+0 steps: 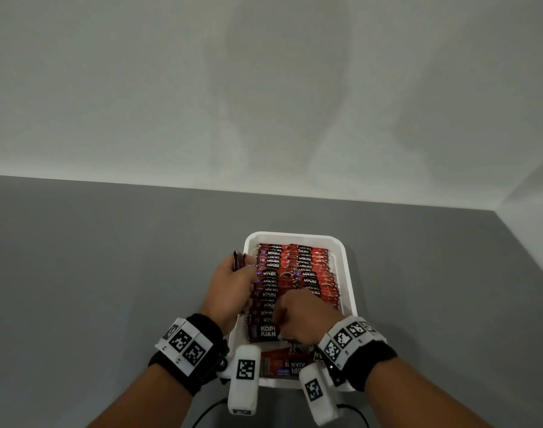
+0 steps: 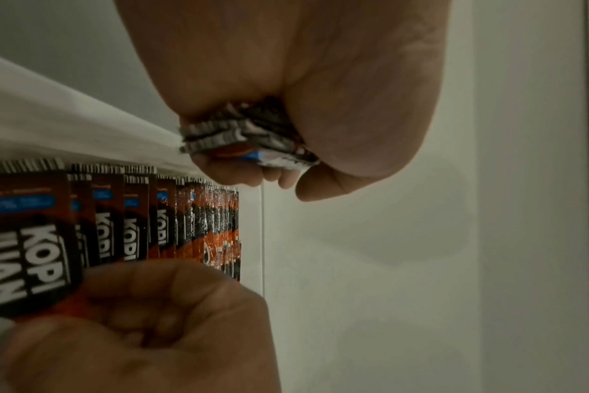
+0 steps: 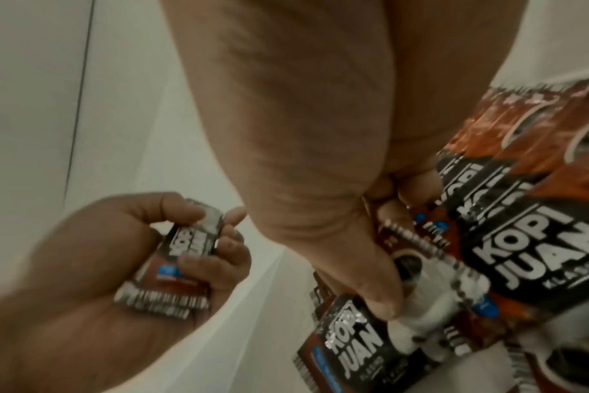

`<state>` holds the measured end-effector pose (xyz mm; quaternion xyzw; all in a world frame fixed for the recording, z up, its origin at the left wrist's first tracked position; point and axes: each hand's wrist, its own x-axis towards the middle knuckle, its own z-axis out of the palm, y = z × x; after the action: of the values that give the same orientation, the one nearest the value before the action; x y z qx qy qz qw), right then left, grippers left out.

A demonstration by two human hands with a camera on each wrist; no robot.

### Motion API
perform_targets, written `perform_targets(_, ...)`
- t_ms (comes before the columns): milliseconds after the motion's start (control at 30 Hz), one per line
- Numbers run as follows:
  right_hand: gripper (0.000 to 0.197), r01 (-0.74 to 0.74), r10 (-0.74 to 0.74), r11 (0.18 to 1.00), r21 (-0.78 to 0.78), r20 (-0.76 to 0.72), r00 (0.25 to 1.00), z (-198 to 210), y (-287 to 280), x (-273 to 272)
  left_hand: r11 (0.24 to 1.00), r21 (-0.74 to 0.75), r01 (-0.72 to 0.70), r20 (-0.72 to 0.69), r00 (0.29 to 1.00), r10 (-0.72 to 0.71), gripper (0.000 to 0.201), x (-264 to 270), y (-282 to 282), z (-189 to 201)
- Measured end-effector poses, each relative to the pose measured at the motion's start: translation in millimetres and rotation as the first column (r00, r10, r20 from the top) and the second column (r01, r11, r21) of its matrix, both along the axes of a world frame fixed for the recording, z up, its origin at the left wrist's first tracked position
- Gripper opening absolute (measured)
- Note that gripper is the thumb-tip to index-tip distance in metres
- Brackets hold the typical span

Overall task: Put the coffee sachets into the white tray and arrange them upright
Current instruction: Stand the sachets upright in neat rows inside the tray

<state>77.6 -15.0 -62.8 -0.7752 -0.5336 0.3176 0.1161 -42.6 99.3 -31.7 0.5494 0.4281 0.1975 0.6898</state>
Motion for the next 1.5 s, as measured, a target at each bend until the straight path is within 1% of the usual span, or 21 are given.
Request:
perform_targets(133, 0.021, -0.048, 0.051, 0.998, -0.043, 0.084, 0.995, -1, 8, -8, 0.998, -0.059, 0.019, -0.021, 1.000, -0.021, 0.031, -1, -3, -5)
perform_targets(333, 0.022, -0.070, 0.077, 0.996, -0.064, 0.116, 0.990, -2, 5, -9, 0.995, 0.016, 0.097, 0.011, 0.995, -0.097, 0.021, -3, -6, -8)
perform_targets(400, 0.024, -0.018, 0.020, 0.999, -0.027, 0.082, 0.996, -2, 2, -5, 0.995, 0.001, 0.096, 0.037, 0.995, -0.095, 0.024, -3, -5, -11)
perform_targets(500, 0.018, 0.189, -0.183, 0.978, 0.091, -0.064, 0.981, 2, -2, 9, 0.989, -0.108, 0.100, 0.116, 0.989, -0.087, 0.020, -5, -4, -14)
perform_targets(533, 0.016, 0.275, -0.253, 0.952, 0.133, -0.162, 0.954, 6, -4, 12, 0.983, -0.150, 0.105, 0.145, 0.986, -0.083, 0.020, -5, -4, -16)
perform_targets(567, 0.016, 0.379, -0.319, 0.912, 0.155, -0.311, 0.895, 10, -6, 14, 0.977, -0.185, 0.107, 0.177, 0.981, -0.074, 0.023, -4, -4, -18)
perform_targets(633, 0.015, 0.560, -0.375, 0.818, 0.129, -0.619, 0.690, 21, -10, 11, 0.967, -0.224, 0.119, 0.220, 0.973, -0.069, 0.028, 0, -6, -19)
perform_targets(667, 0.017, 0.597, -0.358, 0.793, 0.121, -0.701, 0.617, 25, -12, 8, 0.966, -0.221, 0.134, 0.229, 0.970, -0.082, 0.029, 2, -8, -17)
perform_targets(700, 0.021, 0.606, -0.341, 0.783, 0.139, -0.718, 0.606, 28, -13, 6, 0.967, -0.210, 0.145, 0.232, 0.968, -0.095, 0.030, 4, -9, -17)
perform_targets(800, 0.025, 0.594, -0.358, 0.772, 0.227, -0.616, 0.702, 28, -18, 8, 0.973, -0.181, 0.142, 0.224, 0.970, -0.099, 0.023, 8, -12, -14)
perform_targets(867, 0.022, 0.611, -0.368, 0.758, 0.227, -0.624, 0.689, 28, -21, 12, 0.970, -0.214, 0.112, 0.234, 0.970, -0.060, 0.013, 8, -9, -12)
perform_targets(1000, 0.022, 0.621, -0.370, 0.753, 0.218, -0.641, 0.673, 29, -27, 16, 0.983, -0.162, 0.091, 0.202, 0.978, -0.057, 0.022, 7, -1, -13)
perform_targets(1067, 0.027, 0.675, -0.368, 0.712, 0.192, -0.718, 0.591, 28, -26, 17, 0.985, -0.086, 0.150, 0.156, 0.978, -0.136, 0.019, 5, -3, -14)
perform_targets(1133, 0.028, 0.754, -0.349, 0.635, 0.167, -0.810, 0.472, 27, -23, 17, 0.972, -0.006, 0.233, 0.097, 0.968, -0.232, 0.012, 4, -9, -14)
perform_targets(1200, 0.036, 0.819, -0.286, 0.557, 0.138, -0.894, 0.345, 30, -19, 15, 0.959, 0.014, 0.282, 0.084, 0.956, -0.283, 0.013, 3, -18, -14)
perform_targets(1233, 0.039, 0.833, -0.262, 0.539, 0.128, -0.914, 0.311, 30, -18, 14, 0.956, -0.005, 0.292, 0.101, 0.952, -0.290, 0.014, 2, -22, -14)
perform_targets(1267, 0.039, 0.832, -0.262, 0.540, 0.127, -0.914, 0.310, 29, -18, 13, 0.950, -0.021, 0.311, 0.126, 0.944, -0.306, 0.018, 2, -26, -13)
perform_targets(1333, 0.028, 0.802, -0.320, 0.579, 0.147, -0.863, 0.390, 26, -20, 11, 0.942, -0.020, 0.334, 0.123, 0.936, -0.329, 0.022, 2, -28, -13)
perform_targets(1433, 0.014, 0.768, -0.403, 0.619, 0.166, -0.772, 0.491, 20, -27, 19, 0.934, 0.033, 0.356, 0.038, 0.933, -0.357, 0.021, 0, -25, -15)
perform_targets(1467, 0.013, 0.731, -0.430, 0.650, 0.207, -0.693, 0.579, 21, -30, 24, 0.941, 0.037, 0.337, 0.011, 0.941, -0.337, 0.016, 0, -24, -15)
perform_targets(1500, 0.013, 0.655, -0.450, 0.712, 0.251, -0.553, 0.701, 21, -34, 31, 0.949, 0.034, 0.314, -0.018, 0.949, -0.314, 0.012, 0, -21, -15)
